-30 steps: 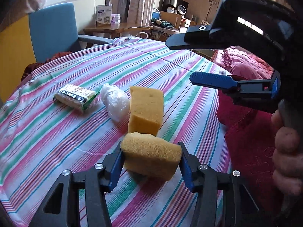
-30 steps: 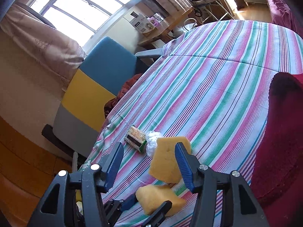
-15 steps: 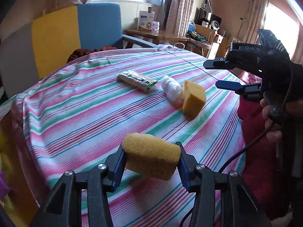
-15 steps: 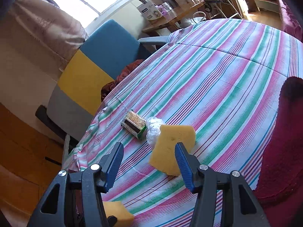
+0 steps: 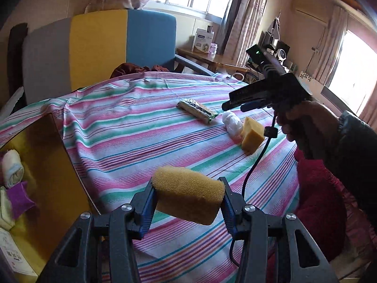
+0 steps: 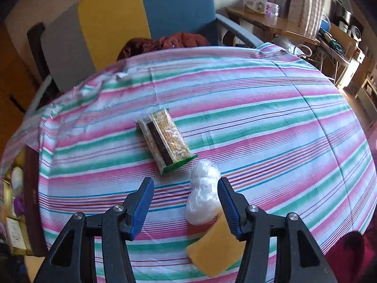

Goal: Organize objects
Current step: 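Grasp the clear plastic bundle with the right tool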

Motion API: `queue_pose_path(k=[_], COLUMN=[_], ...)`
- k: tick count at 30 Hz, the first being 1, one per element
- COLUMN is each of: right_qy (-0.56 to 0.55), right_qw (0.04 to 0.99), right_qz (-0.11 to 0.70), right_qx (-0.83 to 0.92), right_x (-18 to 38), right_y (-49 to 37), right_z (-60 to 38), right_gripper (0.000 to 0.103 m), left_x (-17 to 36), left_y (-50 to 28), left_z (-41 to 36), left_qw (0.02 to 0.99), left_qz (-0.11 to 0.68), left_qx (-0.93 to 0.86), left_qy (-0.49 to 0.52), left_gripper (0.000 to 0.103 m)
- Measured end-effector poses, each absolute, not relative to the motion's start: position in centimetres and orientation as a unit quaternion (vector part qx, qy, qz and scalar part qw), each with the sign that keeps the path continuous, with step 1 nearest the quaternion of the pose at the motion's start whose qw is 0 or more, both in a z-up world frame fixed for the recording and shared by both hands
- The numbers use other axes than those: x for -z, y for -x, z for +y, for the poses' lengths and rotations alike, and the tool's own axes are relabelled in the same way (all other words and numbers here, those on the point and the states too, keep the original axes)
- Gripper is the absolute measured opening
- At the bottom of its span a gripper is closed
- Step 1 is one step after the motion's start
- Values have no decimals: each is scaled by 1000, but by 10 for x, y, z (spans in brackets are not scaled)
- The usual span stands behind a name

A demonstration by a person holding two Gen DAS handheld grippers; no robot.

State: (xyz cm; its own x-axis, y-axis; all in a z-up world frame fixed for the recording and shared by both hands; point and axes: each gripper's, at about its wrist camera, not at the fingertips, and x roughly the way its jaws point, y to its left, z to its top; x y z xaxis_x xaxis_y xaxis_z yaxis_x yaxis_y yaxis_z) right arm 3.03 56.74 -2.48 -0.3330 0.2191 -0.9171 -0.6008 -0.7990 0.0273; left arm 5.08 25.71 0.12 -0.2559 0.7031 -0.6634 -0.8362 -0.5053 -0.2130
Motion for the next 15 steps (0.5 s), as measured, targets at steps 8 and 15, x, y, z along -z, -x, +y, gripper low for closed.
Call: queue_pose_path(k=[8,15], right_qy=[550,499], right_qw=[269,159], right_qz=[170,175], right_qx=[-772,-834], right_x=[53,26], right_y=[-25,-28], right_z=[569,490], right_gripper=[34,34], left_x=[-6,-8], left_y=[-41,-32], left_z=[235,219], left_qw=[472,450], left_qz=[69,49], left_qx=[-800,-811], left_qy=[364,370], left_gripper=[50,50])
